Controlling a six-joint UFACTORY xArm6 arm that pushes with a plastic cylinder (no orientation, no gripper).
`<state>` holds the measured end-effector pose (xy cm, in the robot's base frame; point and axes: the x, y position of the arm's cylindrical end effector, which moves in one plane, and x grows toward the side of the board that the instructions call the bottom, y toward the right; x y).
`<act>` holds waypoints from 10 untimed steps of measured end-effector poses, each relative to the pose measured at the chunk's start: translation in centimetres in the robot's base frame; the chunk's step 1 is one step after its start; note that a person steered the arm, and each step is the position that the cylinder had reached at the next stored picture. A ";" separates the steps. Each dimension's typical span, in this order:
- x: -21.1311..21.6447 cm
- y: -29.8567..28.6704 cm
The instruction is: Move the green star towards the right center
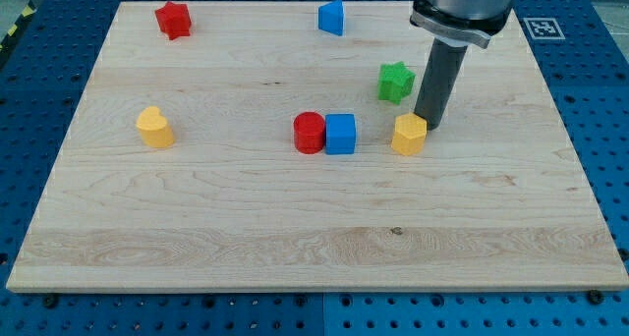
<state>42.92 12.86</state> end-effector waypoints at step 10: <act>-1.8 -6.7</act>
